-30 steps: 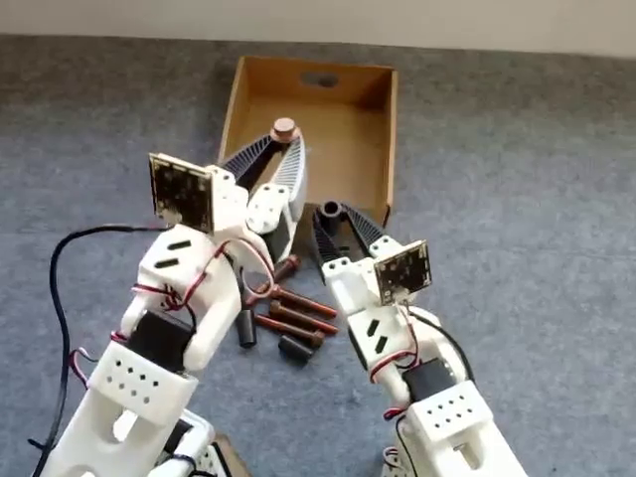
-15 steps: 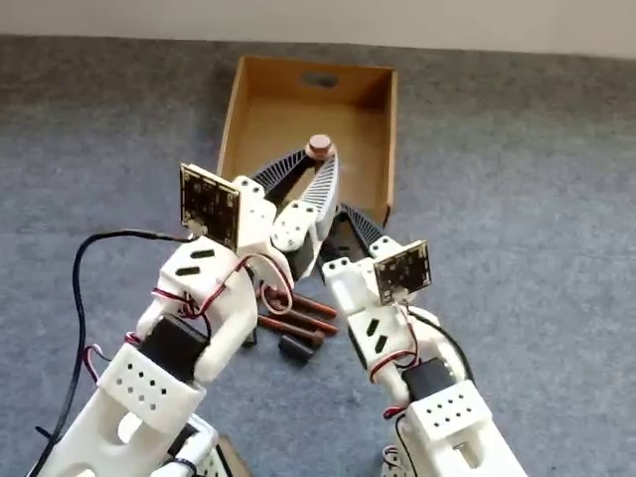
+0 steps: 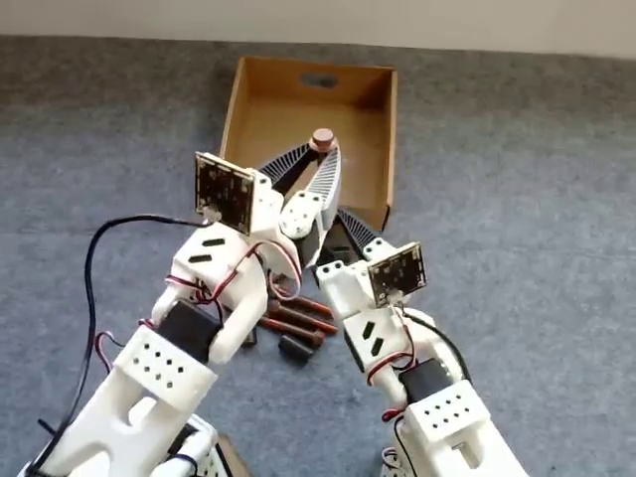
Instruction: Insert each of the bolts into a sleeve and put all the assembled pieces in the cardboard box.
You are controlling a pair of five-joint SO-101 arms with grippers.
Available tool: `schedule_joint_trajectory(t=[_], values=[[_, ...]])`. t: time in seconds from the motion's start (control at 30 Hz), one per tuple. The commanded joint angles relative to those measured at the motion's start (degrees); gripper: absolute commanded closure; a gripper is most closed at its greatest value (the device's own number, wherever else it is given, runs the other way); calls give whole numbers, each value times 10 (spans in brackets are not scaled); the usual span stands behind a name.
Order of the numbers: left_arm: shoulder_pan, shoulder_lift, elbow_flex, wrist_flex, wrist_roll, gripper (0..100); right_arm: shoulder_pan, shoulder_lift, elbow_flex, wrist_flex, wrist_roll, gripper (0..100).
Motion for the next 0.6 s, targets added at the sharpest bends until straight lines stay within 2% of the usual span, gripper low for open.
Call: schedule_joint_trajectory(t=[0.0,0.57], values=[[-7,-15,0,-16,1,992,-5,-14,-4,-11,-6,992],[6,-22,18,-14,2,992,-5,-15,8,-15,-6,992]])
